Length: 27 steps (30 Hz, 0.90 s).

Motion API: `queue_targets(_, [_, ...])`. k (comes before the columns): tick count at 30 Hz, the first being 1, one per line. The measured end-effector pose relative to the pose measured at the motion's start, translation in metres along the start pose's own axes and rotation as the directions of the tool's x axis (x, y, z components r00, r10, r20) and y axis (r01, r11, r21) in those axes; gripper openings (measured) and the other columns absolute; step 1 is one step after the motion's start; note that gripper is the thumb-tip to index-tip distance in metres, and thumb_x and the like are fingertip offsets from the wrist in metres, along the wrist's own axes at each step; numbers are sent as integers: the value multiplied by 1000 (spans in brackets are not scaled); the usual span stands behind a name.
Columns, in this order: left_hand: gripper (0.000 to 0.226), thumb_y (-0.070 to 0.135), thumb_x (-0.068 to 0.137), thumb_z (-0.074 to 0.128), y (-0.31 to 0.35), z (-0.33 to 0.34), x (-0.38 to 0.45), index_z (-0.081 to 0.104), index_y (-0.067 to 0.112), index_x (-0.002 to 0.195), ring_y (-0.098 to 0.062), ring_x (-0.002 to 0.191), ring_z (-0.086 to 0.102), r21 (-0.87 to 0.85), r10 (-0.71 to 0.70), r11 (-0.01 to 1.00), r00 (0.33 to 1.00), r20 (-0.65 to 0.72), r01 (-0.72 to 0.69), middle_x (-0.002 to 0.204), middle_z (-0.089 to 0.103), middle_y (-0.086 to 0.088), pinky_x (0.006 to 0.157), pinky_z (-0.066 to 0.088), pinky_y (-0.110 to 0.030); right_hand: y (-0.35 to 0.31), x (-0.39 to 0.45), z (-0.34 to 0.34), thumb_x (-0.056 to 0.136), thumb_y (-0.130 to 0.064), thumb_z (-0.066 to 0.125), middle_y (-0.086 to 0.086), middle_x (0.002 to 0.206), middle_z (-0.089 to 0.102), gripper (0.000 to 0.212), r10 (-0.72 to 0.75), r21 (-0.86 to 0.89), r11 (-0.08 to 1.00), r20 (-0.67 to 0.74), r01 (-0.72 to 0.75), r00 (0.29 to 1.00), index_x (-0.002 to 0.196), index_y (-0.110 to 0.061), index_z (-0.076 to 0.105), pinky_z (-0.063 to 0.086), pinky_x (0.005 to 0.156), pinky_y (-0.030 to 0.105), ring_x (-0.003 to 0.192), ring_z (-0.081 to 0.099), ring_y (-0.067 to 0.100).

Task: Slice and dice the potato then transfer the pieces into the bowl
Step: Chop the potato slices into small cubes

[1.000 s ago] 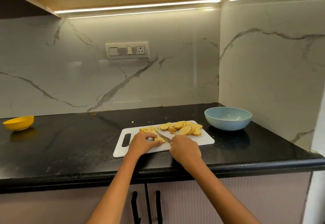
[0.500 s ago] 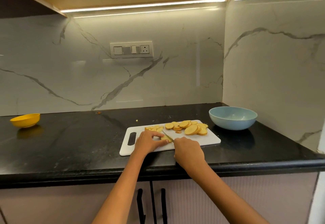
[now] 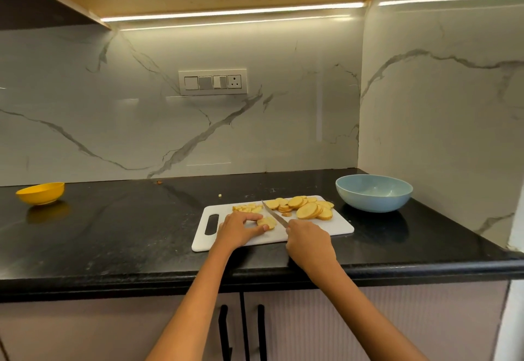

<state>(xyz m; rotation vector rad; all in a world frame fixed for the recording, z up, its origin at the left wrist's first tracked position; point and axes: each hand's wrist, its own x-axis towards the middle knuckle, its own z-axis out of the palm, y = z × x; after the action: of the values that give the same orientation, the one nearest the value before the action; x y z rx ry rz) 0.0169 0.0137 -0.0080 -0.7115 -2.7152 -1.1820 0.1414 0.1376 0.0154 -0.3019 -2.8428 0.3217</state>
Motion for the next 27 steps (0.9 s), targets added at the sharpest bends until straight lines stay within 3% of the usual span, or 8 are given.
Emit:
queue_targets(3, [38, 36, 80, 71, -1, 1, 1, 67, 20, 114, -19, 120, 50, -40, -6, 999, 999, -34, 5, 128, 59, 0, 98, 40, -33, 3, 1, -2, 98, -21, 42, 7, 107, 60, 22, 13, 68, 998, 13, -14, 1000, 111, -11, 56, 37, 70, 25, 84, 53, 16])
queue_targets(9, [27, 34, 77, 74, -5, 4, 4, 72, 22, 101, -12, 106, 54, -66, -7, 998, 997, -76, 2, 115, 65, 3, 84, 41, -27, -1, -1, 0, 97, -22, 45, 7, 106, 59, 22, -13, 56, 998, 42, 10, 999, 114, -12, 55, 41, 72, 25, 87, 57, 17])
queue_targets(14, [25, 39, 74, 75, -4, 3, 5, 73, 28, 96, -12, 105, 54, -48, -17, 999, 997, -69, 14, 113, 65, 6, 85, 45, -30, -5, -4, -4, 97, -20, 44, 8, 111, 58, 24, -46, -38, 998, 30, 47, 998, 118, -10, 52, 39, 73, 27, 97, 58, 21])
queue_targets(19, [18, 35, 75, 75, 1, 3, 2, 75, 27, 91, -11, 103, 55, -32, 21, 999, 995, -94, -24, 102, 68, 10, 85, 46, -30, -16, 2, -6, 98, -16, 43, 10, 121, 56, 29, -127, -138, 982, 29, 130, 991, 126, -9, 49, 43, 84, 29, 107, 57, 23])
queue_targets(27, [21, 35, 77, 74, 6, 1, -5, 73, 25, 95, -10, 95, 48, -29, 4, 1000, 994, -111, -7, 105, 60, 8, 76, 38, -26, -1, -16, -6, 97, -13, 46, 10, 117, 57, 25, -150, -239, 959, 37, 154, 988, 121, -9, 51, 44, 80, 30, 103, 58, 24])
